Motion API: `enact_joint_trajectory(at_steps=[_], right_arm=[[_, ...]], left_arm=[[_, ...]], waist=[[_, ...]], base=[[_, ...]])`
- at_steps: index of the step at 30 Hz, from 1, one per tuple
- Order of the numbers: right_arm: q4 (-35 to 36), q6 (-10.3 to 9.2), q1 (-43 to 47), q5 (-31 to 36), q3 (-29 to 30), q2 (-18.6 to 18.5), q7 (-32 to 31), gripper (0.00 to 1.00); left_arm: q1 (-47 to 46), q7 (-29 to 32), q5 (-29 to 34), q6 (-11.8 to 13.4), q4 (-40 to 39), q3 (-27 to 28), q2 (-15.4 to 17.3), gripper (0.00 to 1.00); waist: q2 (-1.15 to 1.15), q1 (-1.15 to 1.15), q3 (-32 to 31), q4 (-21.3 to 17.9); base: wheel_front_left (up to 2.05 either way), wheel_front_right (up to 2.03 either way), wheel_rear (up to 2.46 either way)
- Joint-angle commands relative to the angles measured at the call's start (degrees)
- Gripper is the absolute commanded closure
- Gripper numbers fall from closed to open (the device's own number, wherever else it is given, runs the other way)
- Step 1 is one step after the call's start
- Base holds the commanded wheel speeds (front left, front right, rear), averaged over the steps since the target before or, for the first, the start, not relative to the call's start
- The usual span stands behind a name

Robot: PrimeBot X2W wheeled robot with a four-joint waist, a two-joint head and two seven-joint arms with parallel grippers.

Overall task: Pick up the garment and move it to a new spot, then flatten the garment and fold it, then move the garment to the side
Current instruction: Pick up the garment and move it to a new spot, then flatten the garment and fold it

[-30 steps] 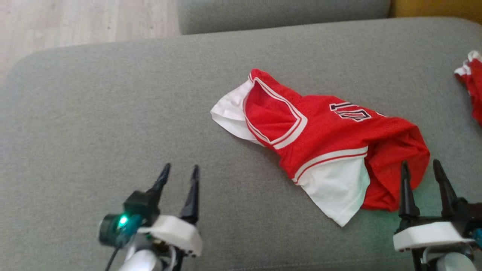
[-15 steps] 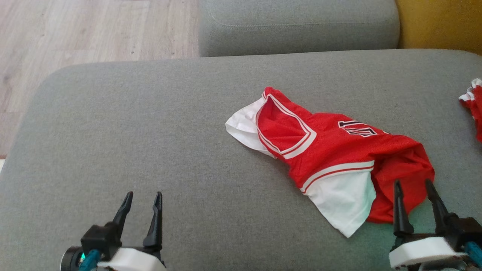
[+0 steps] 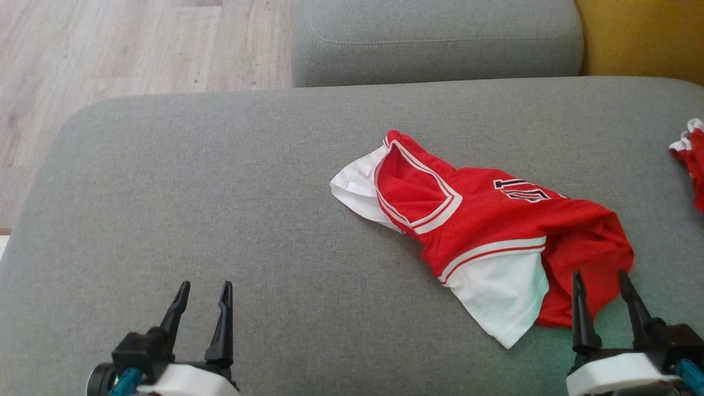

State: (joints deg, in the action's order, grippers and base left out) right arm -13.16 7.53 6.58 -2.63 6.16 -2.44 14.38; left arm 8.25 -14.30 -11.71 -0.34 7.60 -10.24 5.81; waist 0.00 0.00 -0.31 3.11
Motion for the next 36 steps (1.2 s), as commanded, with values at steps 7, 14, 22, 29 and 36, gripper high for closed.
enact_joint_trajectory(at_steps=[7, 14, 22, 29, 36], right_arm=[[1.48, -0.04, -1.24, -0.37, -1.59, -0.43, 0.62, 0.0], [1.44, -0.04, -1.07, -0.56, -1.46, -0.43, 0.62, 0.0], [1.42, -0.04, -1.18, -0.6, -1.69, -0.43, 0.62, 0.0], [1.66, -0.04, -2.14, -0.22, -2.39, -0.43, 0.62, 0.0], [2.08, -0.04, -3.4, -0.2, -3.08, -0.43, 0.62, 0.0]], left_arm=[[-1.06, -0.7, 2.38, -2.11, -1.43, 4.45, -1.67, 0.0], [-1.08, -0.7, 3.31, -3.07, -1.08, 5.31, -2.39, 0.0], [-1.14, -0.7, 3.89, -3.59, -1.1, 5.44, -2.75, 0.0], [-4.55, -0.7, 2.97, -4.36, -3.44, 0.89, -2.89, 0.0], [-11.45, -0.38, -1.84, -3.1, -0.85, -13.55, -2.92, 0.0]], waist=[[0.0, 0.0, -0.11, -0.02], [0.0, 0.0, -0.27, 0.23], [0.0, 0.0, -0.29, 0.39], [0.0, 0.0, 0.32, -1.46], [0.0, 0.0, 1.96, -5.81]], base=[[0.0, 0.0, 0.0], [0.0, 0.0, 0.0], [0.0, 0.0, 0.0], [0.0, 0.0, 0.0], [0.0, 0.0, 0.0]])
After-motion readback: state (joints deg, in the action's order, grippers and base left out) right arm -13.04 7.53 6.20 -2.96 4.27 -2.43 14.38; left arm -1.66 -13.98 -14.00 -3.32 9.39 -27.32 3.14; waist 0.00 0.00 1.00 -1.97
